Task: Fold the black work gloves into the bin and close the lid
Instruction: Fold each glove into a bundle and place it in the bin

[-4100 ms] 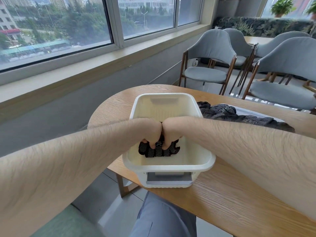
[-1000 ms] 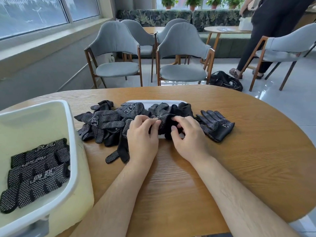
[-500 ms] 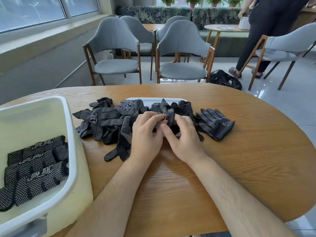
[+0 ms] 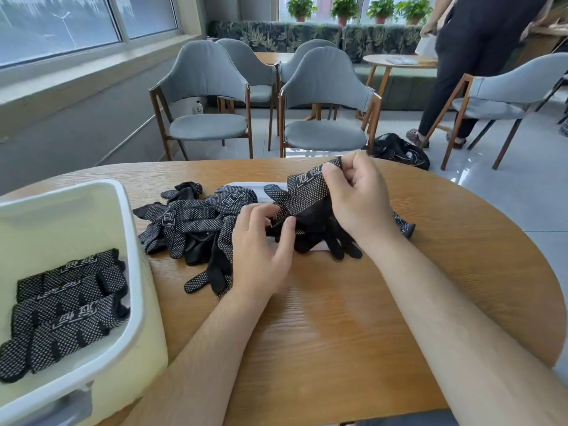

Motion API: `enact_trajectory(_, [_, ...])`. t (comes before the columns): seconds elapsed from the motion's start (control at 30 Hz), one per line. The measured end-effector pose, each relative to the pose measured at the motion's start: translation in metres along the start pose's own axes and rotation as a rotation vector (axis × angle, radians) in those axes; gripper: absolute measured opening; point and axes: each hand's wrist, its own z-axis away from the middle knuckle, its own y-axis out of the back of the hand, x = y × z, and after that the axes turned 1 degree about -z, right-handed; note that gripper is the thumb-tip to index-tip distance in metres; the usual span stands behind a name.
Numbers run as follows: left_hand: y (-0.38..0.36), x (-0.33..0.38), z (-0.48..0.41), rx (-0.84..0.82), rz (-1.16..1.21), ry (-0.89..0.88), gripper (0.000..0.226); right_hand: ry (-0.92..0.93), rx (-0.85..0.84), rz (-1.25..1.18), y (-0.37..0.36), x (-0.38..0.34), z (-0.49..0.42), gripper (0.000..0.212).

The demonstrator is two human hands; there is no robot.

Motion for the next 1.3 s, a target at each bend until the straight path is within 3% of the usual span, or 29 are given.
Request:
enact_trajectory(0.13, [0.001, 0.029, -0.006, -0.003, 0.011, -0.209, 0.072, -0.117, -0.036, 0.056, 0.017, -0.024, -0.007, 0.017])
enact_trajectory(0.23, [-0.001, 0.054, -0.01, -0.15, 0.073, -0.143, 0.057, -0.225, -0.084, 0.068, 0.025, -0.032, -0.003, 0.024])
enact_trajectory(0.33, [0.002, 0.063, -0.008, -0.2, 0.16, -0.005, 0.046, -0.319, -0.184, -0.055, 0.043, -0.034, 0.003, 0.047])
enact_trajectory(0.43, [0.007, 0.068, -0.003, -0.286, 0.328, 0.108, 0.039, -0.311, -0.373, -0.097, 0.058, -0.034, 0.012, 0.061])
enact_trajectory(0.53, [0.011, 0.075, 0.003, -0.378, 0.447, 0.197, 0.032, -0.257, -0.427, -0.026, 0.06, -0.028, 0.017, 0.063])
enact_trajectory(0.6, [0.013, 0.076, 0.003, -0.298, 0.317, 0.145, 0.025, -0.229, -0.465, 0.064, 0.065, -0.03, 0.018, 0.06])
enact_trajectory(0.67, [0.02, 0.076, 0.002, -0.191, 0.155, 0.013, 0.04, -0.206, -0.581, 0.156, 0.075, -0.041, 0.016, 0.058])
enact_trajectory(0.73, [0.029, 0.081, -0.006, -0.266, 0.112, -0.067, 0.056, -0.172, -0.688, 0.231, 0.084, -0.051, 0.013, 0.058])
enact_trajectory(0.77, [0.033, 0.087, -0.011, -0.356, 0.116, -0.032, 0.052, -0.159, -0.708, 0.239, 0.086, -0.055, 0.011, 0.058])
enact_trajectory(0.83, [0.037, 0.095, -0.021, -0.482, 0.199, 0.108, 0.027, -0.145, -0.674, 0.174, 0.09, -0.059, 0.008, 0.058])
enact_trajectory(0.9, [0.038, 0.097, -0.028, -0.483, 0.334, 0.233, 0.008, -0.175, -0.583, 0.04, 0.093, -0.055, 0.007, 0.056])
enact_trajectory(1.0, [0.037, 0.098, -0.032, -0.425, 0.413, 0.304, 0.003, -0.252, -0.545, -0.036, 0.092, -0.039, 0.011, 0.044])
enact_trajectory(1.07, [0.036, 0.096, -0.035, -0.383, 0.298, 0.274, 0.003, -0.233, -0.519, -0.017, 0.086, -0.028, 0.016, 0.027])
enact_trajectory(1.17, [0.035, 0.093, -0.038, -0.281, 0.122, 0.179, 0.003, -0.102, -0.322, 0.026, 0.08, -0.027, 0.021, 0.008])
enact_trajectory(1.3, [0.04, 0.097, -0.029, -0.236, 0.15, 0.062, 0.008, 0.045, -0.195, 0.017, 0.083, -0.031, 0.035, 0.008])
